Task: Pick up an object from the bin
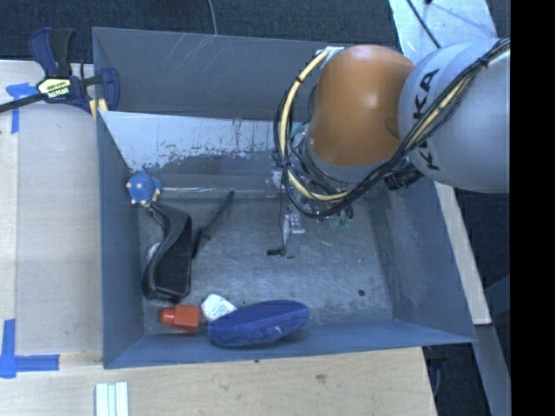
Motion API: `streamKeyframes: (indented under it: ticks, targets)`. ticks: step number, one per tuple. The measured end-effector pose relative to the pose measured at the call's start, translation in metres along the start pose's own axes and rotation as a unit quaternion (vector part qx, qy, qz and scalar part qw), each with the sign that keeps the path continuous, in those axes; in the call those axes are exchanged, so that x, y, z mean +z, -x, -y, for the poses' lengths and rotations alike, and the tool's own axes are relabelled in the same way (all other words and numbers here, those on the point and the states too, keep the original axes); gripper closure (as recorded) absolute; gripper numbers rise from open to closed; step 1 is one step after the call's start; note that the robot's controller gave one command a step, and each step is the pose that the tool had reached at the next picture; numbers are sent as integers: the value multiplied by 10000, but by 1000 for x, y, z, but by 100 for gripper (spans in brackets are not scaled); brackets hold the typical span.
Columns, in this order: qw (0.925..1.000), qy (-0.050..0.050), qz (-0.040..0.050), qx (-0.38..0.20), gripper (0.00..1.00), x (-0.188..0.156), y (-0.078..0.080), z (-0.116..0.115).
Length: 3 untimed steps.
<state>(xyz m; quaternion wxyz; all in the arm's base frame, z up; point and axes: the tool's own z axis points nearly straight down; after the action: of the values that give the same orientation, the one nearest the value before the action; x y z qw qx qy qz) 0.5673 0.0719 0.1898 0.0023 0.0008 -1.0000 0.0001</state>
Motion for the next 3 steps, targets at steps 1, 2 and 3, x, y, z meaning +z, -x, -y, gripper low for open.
streamKeyframes:
  ticks: [1,2,3]
  targets:
    - [9825,3,34,-1865,0,122,48,-42]
    - [9542,-3,65,-2989,0,88,42,-58]
    - [9340,-8,56,-3573,0,87,54,-50]
